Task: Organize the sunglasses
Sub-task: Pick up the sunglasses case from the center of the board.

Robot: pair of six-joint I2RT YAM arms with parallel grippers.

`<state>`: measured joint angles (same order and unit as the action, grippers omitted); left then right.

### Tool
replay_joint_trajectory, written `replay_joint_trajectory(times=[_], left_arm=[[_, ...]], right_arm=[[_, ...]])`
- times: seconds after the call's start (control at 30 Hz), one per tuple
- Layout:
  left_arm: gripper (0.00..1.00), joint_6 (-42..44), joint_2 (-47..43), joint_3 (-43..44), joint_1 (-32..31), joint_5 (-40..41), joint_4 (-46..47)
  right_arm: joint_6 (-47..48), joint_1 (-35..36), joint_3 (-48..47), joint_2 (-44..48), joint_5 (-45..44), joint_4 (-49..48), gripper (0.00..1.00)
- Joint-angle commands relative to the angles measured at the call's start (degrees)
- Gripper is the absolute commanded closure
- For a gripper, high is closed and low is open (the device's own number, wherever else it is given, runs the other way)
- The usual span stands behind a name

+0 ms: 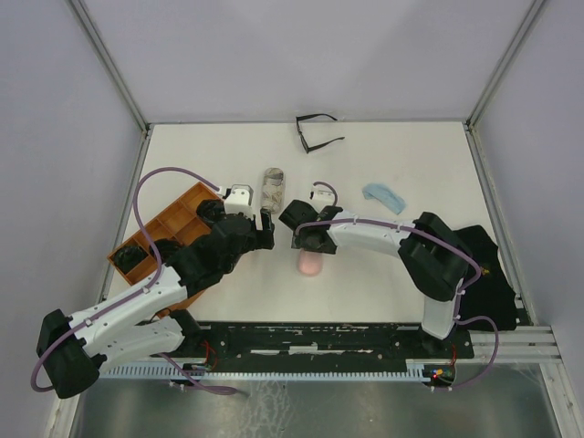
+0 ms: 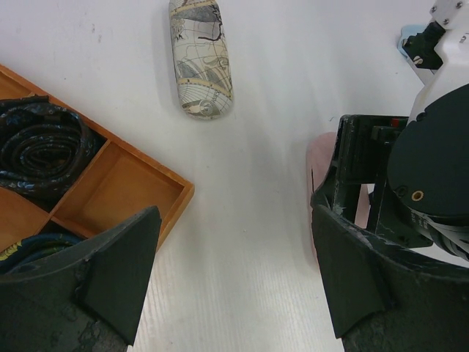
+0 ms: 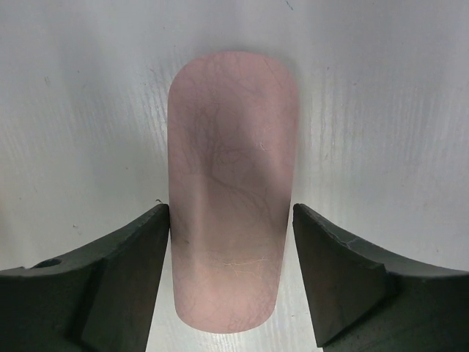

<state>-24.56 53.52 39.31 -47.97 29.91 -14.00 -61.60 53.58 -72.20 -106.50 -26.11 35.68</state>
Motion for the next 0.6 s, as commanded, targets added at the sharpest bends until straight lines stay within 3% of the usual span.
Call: replay_joint_trajectory(times=[0.0, 0.3, 0.53, 0.57], left_arm=[[0.10, 0.50, -0.04, -0.07, 0.10, 0.89, 3.01], [0.10, 0.65, -0.08, -0.05, 0.03, 0.93, 3.32], [0.10, 0.57, -1.13, -0.19, 0.09, 0.78, 3.79], [0.10, 0.56, -1.40, -0.27, 0.07, 0.58, 4.04]], right_arm=[[-0.88, 0.36, -2.31, -0.62, -1.57, 0.40, 0.24], [-0.33, 0.30, -1.65, -0.26, -1.84, -0.06, 0.36], [3.75, 0.09, 4.00, 7.78, -5.15, -4.90, 0.70], [5.46, -0.19, 5.28, 9.73, -5.21, -6.39, 0.79]])
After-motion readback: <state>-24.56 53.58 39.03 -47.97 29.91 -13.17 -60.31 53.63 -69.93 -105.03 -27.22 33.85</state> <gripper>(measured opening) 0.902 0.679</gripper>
